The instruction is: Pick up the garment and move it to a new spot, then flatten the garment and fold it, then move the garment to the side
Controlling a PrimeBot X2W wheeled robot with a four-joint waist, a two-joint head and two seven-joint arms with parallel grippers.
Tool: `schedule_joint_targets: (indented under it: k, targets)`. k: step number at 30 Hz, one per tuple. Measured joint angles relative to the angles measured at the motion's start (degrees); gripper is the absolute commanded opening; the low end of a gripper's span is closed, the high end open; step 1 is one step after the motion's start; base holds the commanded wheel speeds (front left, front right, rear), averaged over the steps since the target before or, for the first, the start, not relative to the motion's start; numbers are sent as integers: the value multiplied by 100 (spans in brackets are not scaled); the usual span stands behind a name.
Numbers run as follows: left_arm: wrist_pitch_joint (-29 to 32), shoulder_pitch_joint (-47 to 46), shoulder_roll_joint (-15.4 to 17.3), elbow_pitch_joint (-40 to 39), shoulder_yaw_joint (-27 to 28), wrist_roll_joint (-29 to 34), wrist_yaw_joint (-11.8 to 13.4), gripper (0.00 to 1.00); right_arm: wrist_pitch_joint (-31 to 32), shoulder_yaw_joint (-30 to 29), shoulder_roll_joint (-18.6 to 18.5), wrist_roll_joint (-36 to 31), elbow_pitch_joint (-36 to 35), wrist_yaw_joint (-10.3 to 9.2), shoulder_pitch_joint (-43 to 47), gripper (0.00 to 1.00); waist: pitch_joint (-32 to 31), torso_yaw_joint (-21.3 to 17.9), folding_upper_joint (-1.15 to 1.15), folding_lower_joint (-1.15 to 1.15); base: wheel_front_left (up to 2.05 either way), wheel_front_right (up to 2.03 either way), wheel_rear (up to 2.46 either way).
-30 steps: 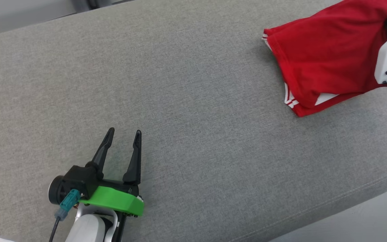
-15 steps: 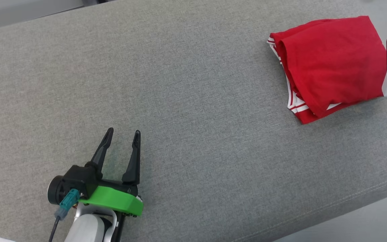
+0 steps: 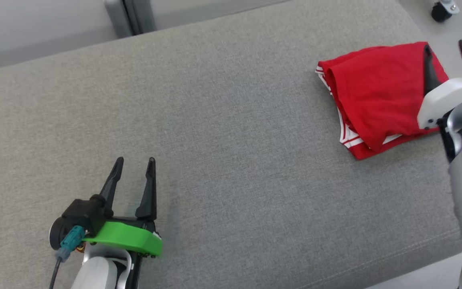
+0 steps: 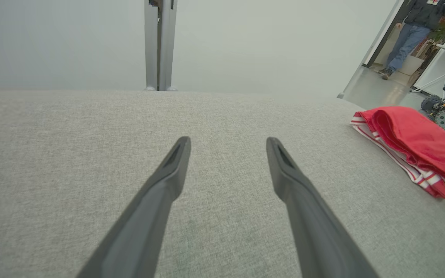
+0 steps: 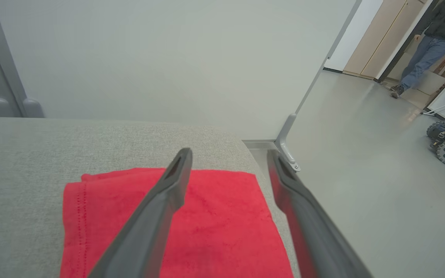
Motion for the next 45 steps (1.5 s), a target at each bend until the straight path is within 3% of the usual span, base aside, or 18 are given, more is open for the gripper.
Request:
schedule_joint_targets:
  k: [9, 14, 23, 31, 45]
  targets:
    - [-8, 279, -153, 89, 412, -126, 0, 100, -275, -71, 622, 8, -499, 0, 1012, 100, -551, 310, 0, 0, 0, 0, 0]
    - [-8, 632, -216, 59, 597, -188, 0, 100, -280, -13, 847, 124, -1321, 0, 1842, 100, -819, 596, 0, 0, 0, 0, 0]
    - [-8, 1207, -243, -133, 765, -252, 0, 100, -280, 700, 899, 1088, -2225, 0, 3223, 100, -1174, 1001, 0, 0, 0, 0, 0]
    - [-8, 1596, -246, -324, 735, -383, 35, 100, -280, 954, 900, 1684, -2760, 0, 4125, 100, -1343, 1162, 0, 0, 0, 0, 0]
    - [-8, 1707, -248, -463, 597, -438, 134, 100, -280, 1157, 899, 1852, -3018, 0, 4452, 100, -1376, 1143, 1, 0, 0, 0, 0]
